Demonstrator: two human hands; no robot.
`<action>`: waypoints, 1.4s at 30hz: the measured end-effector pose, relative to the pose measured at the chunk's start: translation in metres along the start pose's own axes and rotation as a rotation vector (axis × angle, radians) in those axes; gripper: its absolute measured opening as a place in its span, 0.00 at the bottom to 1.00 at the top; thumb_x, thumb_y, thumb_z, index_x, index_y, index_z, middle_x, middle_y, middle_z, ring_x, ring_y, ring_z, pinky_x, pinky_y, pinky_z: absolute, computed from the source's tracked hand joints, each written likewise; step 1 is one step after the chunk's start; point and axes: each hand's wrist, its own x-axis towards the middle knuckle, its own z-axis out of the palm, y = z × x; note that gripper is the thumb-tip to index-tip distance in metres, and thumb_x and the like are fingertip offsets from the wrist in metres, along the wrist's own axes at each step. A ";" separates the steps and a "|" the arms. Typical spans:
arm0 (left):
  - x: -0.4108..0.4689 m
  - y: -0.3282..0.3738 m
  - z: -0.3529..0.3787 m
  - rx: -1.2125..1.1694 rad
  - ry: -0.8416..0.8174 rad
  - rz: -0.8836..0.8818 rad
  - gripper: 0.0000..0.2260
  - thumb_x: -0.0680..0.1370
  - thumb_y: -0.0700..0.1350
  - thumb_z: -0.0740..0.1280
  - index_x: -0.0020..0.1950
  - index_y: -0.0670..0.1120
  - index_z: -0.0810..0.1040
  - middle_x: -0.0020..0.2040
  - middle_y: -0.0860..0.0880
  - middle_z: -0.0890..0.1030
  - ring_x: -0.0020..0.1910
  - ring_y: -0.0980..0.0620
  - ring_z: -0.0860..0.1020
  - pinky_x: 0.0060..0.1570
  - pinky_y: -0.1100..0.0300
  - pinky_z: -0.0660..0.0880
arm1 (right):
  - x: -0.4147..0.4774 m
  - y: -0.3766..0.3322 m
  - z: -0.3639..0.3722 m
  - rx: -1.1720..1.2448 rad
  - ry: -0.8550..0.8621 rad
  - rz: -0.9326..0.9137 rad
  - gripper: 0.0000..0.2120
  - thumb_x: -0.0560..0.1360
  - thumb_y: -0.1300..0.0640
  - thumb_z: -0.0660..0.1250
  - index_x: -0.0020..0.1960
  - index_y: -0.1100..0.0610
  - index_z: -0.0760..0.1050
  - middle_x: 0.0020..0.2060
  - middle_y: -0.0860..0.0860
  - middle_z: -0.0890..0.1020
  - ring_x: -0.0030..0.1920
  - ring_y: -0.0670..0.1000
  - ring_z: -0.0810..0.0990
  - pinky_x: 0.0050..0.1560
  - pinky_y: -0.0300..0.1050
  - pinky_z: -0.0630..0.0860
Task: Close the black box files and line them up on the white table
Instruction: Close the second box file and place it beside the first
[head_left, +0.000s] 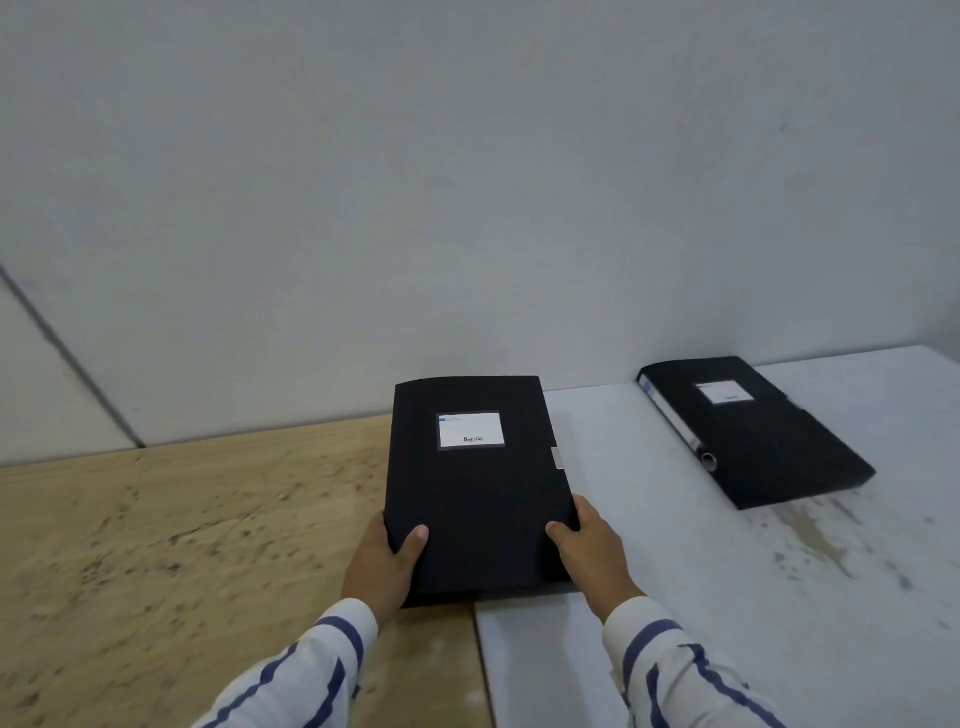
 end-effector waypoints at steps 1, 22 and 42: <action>0.002 0.009 0.017 -0.008 0.000 -0.006 0.21 0.78 0.53 0.63 0.69 0.47 0.67 0.63 0.47 0.78 0.58 0.44 0.78 0.50 0.55 0.72 | 0.011 0.006 -0.015 -0.011 0.001 0.003 0.15 0.77 0.55 0.61 0.63 0.51 0.69 0.54 0.50 0.78 0.52 0.53 0.77 0.56 0.47 0.76; 0.045 0.106 0.225 0.007 0.012 -0.153 0.23 0.78 0.54 0.63 0.70 0.46 0.66 0.65 0.45 0.75 0.62 0.42 0.75 0.62 0.50 0.72 | 0.170 0.099 -0.167 -0.073 -0.073 0.066 0.17 0.76 0.56 0.63 0.64 0.51 0.68 0.56 0.53 0.78 0.51 0.53 0.76 0.54 0.47 0.75; 0.059 0.103 0.253 0.157 0.052 -0.192 0.29 0.78 0.57 0.61 0.75 0.45 0.59 0.72 0.42 0.67 0.72 0.37 0.63 0.74 0.40 0.57 | 0.190 0.104 -0.169 -0.517 -0.054 0.014 0.27 0.79 0.53 0.60 0.74 0.58 0.55 0.70 0.57 0.68 0.66 0.56 0.72 0.63 0.48 0.73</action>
